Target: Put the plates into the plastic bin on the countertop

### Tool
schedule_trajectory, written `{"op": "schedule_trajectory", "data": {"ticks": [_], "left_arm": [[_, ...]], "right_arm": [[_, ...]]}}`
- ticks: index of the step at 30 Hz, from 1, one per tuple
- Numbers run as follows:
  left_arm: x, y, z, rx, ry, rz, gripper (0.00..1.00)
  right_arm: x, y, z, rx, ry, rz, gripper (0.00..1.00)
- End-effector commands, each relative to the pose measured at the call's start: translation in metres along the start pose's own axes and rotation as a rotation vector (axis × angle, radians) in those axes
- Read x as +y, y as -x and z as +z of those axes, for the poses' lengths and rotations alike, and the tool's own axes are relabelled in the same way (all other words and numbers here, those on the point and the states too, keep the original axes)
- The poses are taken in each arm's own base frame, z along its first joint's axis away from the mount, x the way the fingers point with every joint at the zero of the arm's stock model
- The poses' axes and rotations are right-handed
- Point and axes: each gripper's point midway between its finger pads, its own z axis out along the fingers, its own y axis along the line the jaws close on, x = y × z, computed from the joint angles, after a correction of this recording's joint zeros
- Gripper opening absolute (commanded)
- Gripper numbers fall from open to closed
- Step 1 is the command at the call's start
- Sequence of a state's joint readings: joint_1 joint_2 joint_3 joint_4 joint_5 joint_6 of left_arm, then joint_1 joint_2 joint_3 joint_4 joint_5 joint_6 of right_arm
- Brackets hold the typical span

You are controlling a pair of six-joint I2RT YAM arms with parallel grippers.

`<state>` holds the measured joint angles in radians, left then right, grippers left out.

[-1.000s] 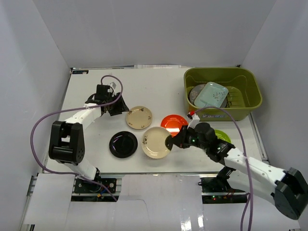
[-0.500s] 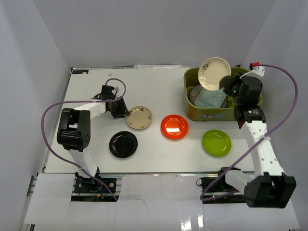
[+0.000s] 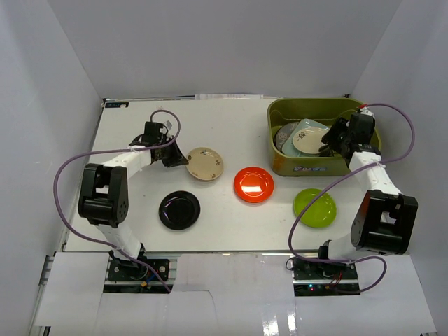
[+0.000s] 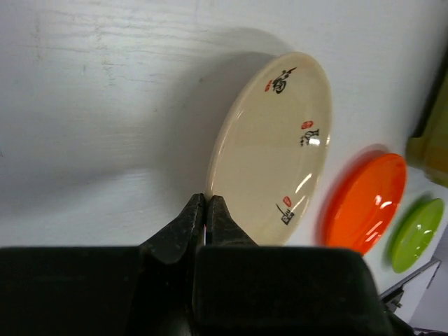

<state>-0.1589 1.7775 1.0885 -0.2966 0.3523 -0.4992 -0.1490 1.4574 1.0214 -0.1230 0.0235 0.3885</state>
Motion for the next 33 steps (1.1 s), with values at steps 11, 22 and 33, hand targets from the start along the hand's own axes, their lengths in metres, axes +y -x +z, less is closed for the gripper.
{"op": "schedule_trajectory", "data": {"ticks": [11, 22, 33], "left_arm": [[-0.233, 0.055, -0.123, -0.282, -0.437, 0.235, 0.00], [-0.315, 0.006, -0.130, -0.226, -0.578, 0.350, 0.00], [-0.291, -0.007, -0.161, -0.303, -0.539, 0.454, 0.71]], "right_arm": [[0.142, 0.045, -0.137, -0.162, 0.755, -0.049, 0.98], [0.196, -0.017, -0.163, -0.008, 0.943, -0.181, 0.97], [0.190, 0.007, -0.149, -0.052, 0.843, -0.120, 0.08]]}}
